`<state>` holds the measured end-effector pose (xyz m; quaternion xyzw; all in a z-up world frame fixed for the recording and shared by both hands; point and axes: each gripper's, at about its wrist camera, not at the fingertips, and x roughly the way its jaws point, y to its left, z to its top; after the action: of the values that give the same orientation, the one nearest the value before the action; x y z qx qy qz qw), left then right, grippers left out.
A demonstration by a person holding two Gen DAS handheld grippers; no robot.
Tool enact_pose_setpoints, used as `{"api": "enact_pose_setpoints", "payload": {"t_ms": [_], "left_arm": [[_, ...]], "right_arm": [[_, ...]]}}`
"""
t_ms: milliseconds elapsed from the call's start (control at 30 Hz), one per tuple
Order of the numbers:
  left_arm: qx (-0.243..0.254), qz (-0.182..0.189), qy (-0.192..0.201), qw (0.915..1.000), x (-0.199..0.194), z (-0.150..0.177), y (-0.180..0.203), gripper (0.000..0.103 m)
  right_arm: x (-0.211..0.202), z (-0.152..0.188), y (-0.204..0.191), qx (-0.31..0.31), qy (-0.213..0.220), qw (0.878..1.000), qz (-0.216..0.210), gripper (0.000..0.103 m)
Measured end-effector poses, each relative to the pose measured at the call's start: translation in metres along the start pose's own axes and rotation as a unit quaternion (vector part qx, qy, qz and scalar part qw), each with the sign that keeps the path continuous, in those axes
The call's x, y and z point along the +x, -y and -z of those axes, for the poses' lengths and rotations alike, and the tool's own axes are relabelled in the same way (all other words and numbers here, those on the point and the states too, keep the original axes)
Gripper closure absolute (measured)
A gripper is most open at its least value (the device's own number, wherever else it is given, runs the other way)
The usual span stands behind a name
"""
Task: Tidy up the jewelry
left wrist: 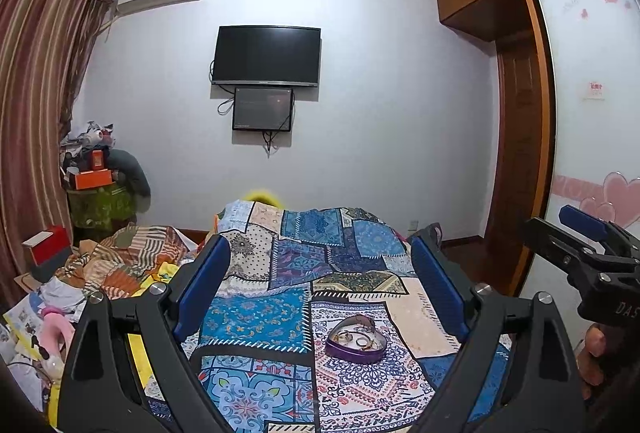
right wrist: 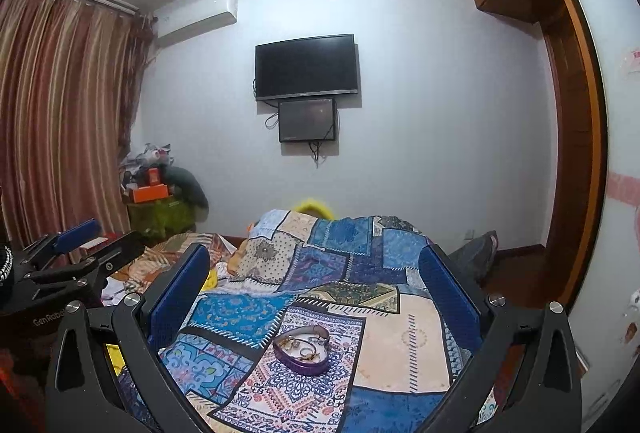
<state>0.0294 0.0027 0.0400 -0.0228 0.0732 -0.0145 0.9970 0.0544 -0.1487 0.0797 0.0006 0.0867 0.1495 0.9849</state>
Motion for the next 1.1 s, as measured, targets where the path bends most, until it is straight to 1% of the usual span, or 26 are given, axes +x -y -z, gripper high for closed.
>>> {"api": "enact_pose_setpoints", "payload": {"t_ms": [300, 467, 1100], "left_arm": [[0.010, 0.008, -0.002, 0.9999, -0.0001, 0.0012, 0.0065, 0.011], [0.014, 0.020, -0.006, 0.9997, 0.0000, 0.0013, 0.0074, 0.011], [0.022, 0.020, -0.013, 0.9995, 0.0029, 0.0005, 0.0106, 0.011]], "right_arm": [[-0.0002, -0.0005, -0.0001, -0.001, -0.004, 1.000, -0.002, 0.000], [0.0001, -0.0006, -0.0003, 0.000, -0.004, 1.000, -0.002, 0.000], [0.0022, 0.0023, 0.0045, 0.005, -0.013, 1.000, 0.002, 0.000]]}}
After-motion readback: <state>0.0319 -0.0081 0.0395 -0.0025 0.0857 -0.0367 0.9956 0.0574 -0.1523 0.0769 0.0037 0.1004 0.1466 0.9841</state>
